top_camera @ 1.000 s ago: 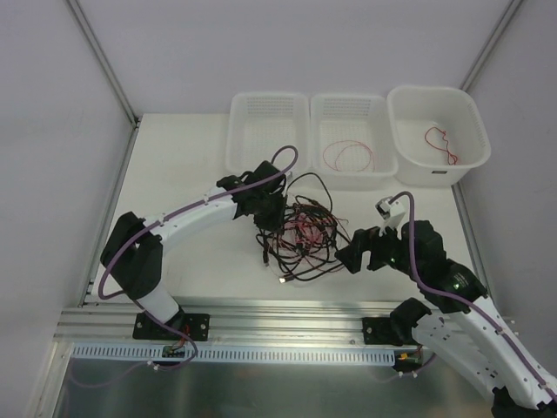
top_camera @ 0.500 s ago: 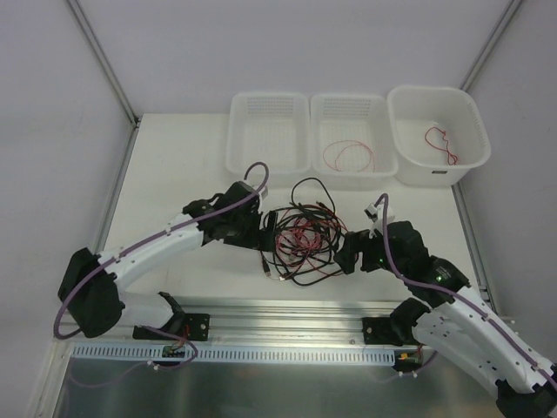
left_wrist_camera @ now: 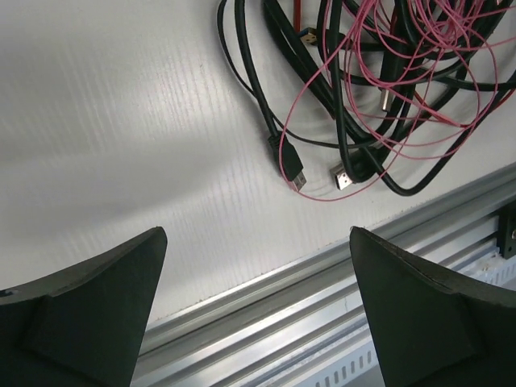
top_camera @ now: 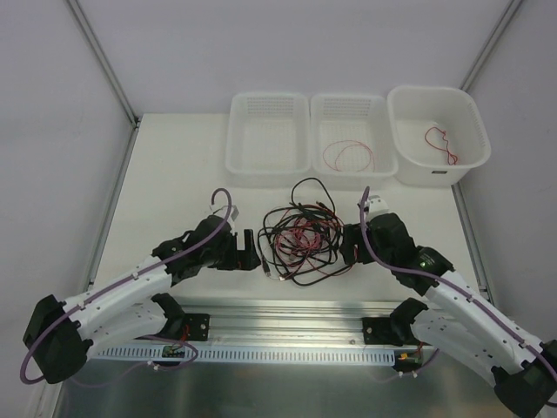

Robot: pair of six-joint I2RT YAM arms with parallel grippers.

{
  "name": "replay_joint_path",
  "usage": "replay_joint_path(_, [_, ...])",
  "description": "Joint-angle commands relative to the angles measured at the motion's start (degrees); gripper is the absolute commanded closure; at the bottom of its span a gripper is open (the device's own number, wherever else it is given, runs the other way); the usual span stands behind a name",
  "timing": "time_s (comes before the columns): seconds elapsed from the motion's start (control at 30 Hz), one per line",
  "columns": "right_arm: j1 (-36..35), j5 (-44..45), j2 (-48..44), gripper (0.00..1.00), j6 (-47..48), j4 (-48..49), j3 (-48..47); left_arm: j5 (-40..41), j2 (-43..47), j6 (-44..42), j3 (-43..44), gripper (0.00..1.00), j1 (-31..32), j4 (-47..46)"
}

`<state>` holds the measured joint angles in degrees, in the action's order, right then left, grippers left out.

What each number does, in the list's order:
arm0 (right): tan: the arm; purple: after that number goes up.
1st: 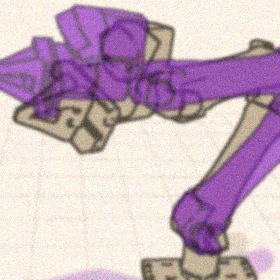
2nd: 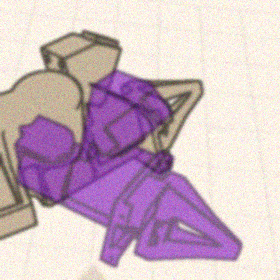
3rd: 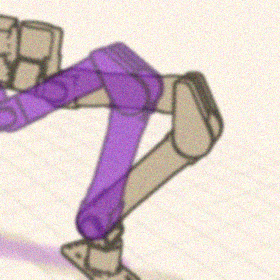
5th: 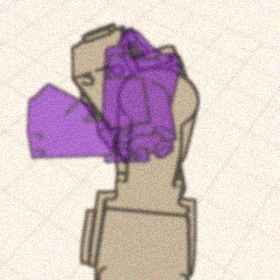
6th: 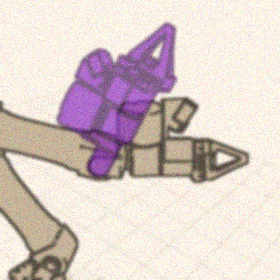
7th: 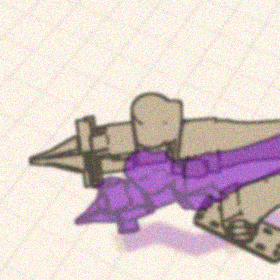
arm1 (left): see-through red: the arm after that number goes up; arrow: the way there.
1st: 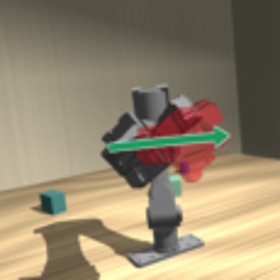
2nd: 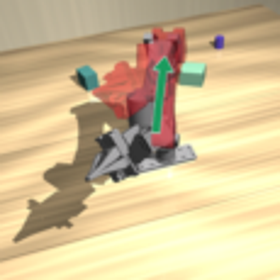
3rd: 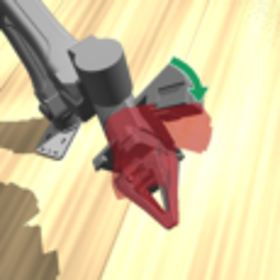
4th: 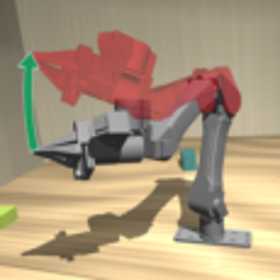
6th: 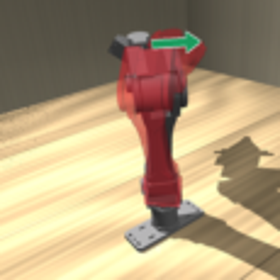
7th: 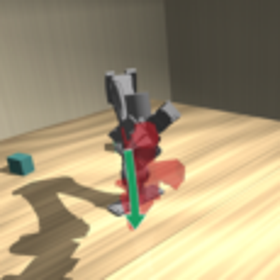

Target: Untangle the cables

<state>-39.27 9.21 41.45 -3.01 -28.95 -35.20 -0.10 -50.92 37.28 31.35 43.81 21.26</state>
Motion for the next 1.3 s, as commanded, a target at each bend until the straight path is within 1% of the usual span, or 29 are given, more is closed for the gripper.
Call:
replay_joint_path(0.0, [-0.55, -2.53, 0.65, 0.27, -1.47, 5.21, -0.84, 0.45, -3.13, 4.03, 0.02, 0.03, -0.04, -10.34])
replay_joint_path(0.13, [-2.12, -2.36, 0.65, 0.26, -1.92, 6.27, 0.13, 0.54, -9.36, 2.11, 5.01, 0.09, -0.04, -14.03])
replay_joint_path(0.2, [-2.92, -2.88, -0.14, 0.26, -1.74, 6.62, 0.66, 0.19, -13.76, -2.1, 7.48, 0.12, -0.04, -15.89])
replay_joint_path(0.23, [-3.1, -3.41, -0.67, 0.26, -1.48, 7.41, 0.92, -1.29, -17.08, -6.56, 10.54, 0.13, -0.04, -16.85])
replay_joint_path(0.3, [-3.8, -6.03, -2.07, 0.25, -0.78, 8.99, 2.23, -2.1, -20.35, -10.8, 15.29, 0.14, -0.04, -17.04])
replay_joint_path(0.33, [-4.06, -6.92, -3.56, 0.25, -0.77, 10.48, 2.68, -3.06, -23.32, -15.61, 16.71, 0.14, -0.04, -17.99])
replay_joint_path(0.43, [-4.85, -8.33, -5.85, 0.23, -0.6, 11.9, 3.82, -5.34, -28.16, -22.92, 21.45, 0.16, 0.13, -19.32])
replay_joint_path(0.5, [-4.86, -8.6, -7.52, 0.21, -0.6, 11.9, 4.09, -5.88, -30.28, -25.58, 23.83, 0.2, 0.22, -20.64])
replay_joint_path(0.57, [-5.03, -8.6, -9.01, 0.2, -0.6, 11.72, 4.53, -7.98, -34.49, -29.79, 25.76, 0.22, 0.48, -21.08])
replay_joint_path(0.6, [-4.94, -8.6, -9.54, 0.2, -0.69, 11.55, 4.61, -8.6, -34.51, -29.81, 26.38, 0.22, 0.48, -21.17])
replay_joint_path(0.67, [-4.94, -8.6, -10.77, 0.19, -0.69, 11.29, 4.7, -9.92, -37.4, -31.91, 27.09, 0.3, 0.92, -21.08])
replay_joint_path(0.77, [-4.94, -8.42, -11.65, 0.19, -0.34, 10.84, 4.7, -8.96, -40.22, -33.93, 28.06, 0.36, 1.63, -23.18])
replay_joint_path(0.8, [-5.03, -8.42, -11.74, 0.19, -0.25, 10.93, 4.7, -8.87, -40.84, -34.29, 28.23, 0.4, 1.71, -23.36])
replay_joint_path(0.83, [-4.94, -8.33, -11.92, 0.19, -0.25, 10.84, 4.7, -8.69, -41.71, -34.98, 28.41, 0.42, 1.8, -23.54])
replay_joint_path(0.9, [-4.94, -8.33, -11.66, 0.18, 0.19, 10.93, 4.7, -7.29, -42.25, -35.52, 28.94, 0.6, 2.15, -23.89])
replay_joint_path(0.93, [-5.03, -8.25, -11.57, 0.18, 0.11, 11.02, 4.7, -6.85, -42.16, -35.95, 29.11, 0.72, 2.33, -23.89])
replay_joint_path(0.97, [-5.03, -8.33, -11.48, 0.18, 0.1, 11.11, 4.7, -6.41, -41.64, -36.05, 29.11, 0.92, 2.59, -23.89])
replay_joint_path(1.0, [-4.94, -8.25, -11.39, 0.18, 0.02, 11.19, 4.7, -5.54, -39.81, -36.05, 28.94, 1.0, 3.29, -23.89])
replay_joint_path(1.07, [-5.03, -7.64, -11.48, 0.18, 0.02, 11.28, 4.7, -4.48, -36.99, -36.05, 28.85, 1.0, 4.17, -23.37])
replay_joint_path(1.1, [-5.03, -7.28, -11.57, 0.18, -0.07, 11.11, 4.79, -3.69, -33.49, -35.96, 28.85, 1.0, 5.22, -22.93])
replay_joint_path(1.17, [-5.03, -6.06, -11.92, 0.18, -0.42, 11.11, 4.88, -3.07, -29.79, -35.61, 30.07, 1.0, 6.11, -20.13])
replay_joint_path(1.2, [-5.03, -5.61, -12.01, 0.18, -0.86, 10.76, 4.88, -2.89, -26.29, -35.0, 30.69, 1.0, 6.72, -19.07])
replay_joint_path(1.23, [-5.03, -5.17, -12.01, 0.18, -1.12, 10.76, 4.79, -3.06, -24.6, -34.64, 31.39, 1.0, 6.72, -16.45])
replay_joint_path(1.27, [-5.03, -4.91, -12.01, 0.18, -1.3, 10.76, 4.7, -3.5, -23.02, -34.47, 33.23, 1.0, 6.72, -15.12])
